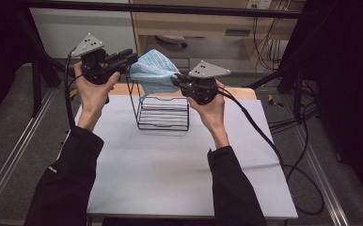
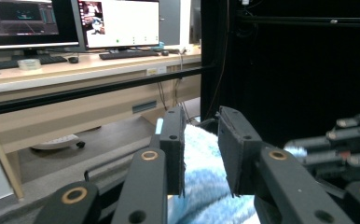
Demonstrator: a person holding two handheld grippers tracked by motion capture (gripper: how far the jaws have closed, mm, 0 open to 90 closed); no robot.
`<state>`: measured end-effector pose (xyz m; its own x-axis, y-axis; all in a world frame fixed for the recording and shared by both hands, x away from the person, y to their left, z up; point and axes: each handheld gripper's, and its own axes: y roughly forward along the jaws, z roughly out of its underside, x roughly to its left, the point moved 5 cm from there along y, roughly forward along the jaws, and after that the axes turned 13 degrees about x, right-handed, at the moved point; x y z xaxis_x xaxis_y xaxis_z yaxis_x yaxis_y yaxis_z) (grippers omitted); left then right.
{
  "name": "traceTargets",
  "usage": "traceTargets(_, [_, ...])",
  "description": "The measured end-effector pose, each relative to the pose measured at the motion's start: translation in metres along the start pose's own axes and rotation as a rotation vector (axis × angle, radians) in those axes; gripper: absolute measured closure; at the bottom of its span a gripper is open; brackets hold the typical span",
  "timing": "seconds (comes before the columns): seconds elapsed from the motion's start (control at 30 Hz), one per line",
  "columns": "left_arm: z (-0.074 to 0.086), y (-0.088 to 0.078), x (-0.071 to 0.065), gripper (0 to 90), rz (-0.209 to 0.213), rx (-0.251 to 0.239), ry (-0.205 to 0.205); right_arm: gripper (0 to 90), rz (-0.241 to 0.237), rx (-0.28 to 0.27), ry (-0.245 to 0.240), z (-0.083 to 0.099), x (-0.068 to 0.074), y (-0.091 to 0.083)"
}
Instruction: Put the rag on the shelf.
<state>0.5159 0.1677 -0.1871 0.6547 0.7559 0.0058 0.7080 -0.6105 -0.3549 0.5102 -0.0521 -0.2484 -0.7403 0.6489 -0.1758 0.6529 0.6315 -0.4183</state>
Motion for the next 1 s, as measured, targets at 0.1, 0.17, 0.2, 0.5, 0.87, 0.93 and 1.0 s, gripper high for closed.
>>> traceTargets(0.1, [0.001, 0.012, -0.003, 75.9, 0.002, 0.084, 0.012, 80.9, 0.002, -0.002, -0.002, 0.001, 0.001, 0.000])
traceTargets(0.17, [0.007, 0.021, -0.006, 78.5, 0.027, 0.142, 0.013, 80.6, 0.001, 0.000, -0.006, 0.002, 0.001, 0.000])
traceTargets(0.2, [0.011, 0.024, -0.008, 79.5, 0.037, 0.166, 0.017, 80.3, 0.000, 0.002, -0.009, 0.003, 0.001, 0.000])
traceTargets(0.5, [0.047, 0.028, -0.012, 87.0, 0.050, 0.254, 0.062, 69.9, -0.027, 0.012, 0.017, 0.005, 0.005, 0.000])
traceTargets(0.87, [0.064, 0.036, -0.011, 89.6, 0.041, 0.252, 0.065, 80.8, -0.088, 0.001, 0.109, 0.003, 0.010, -0.010])
traceTargets(0.93, [0.066, 0.035, -0.011, 89.5, 0.041, 0.247, 0.068, 86.2, -0.084, 0.066, 0.115, 0.010, 0.012, -0.004])
traceTargets(1.0, [0.069, 0.034, -0.012, 89.0, 0.043, 0.239, 0.071, 88.2, -0.085, 0.095, 0.134, 0.017, 0.011, 0.002])
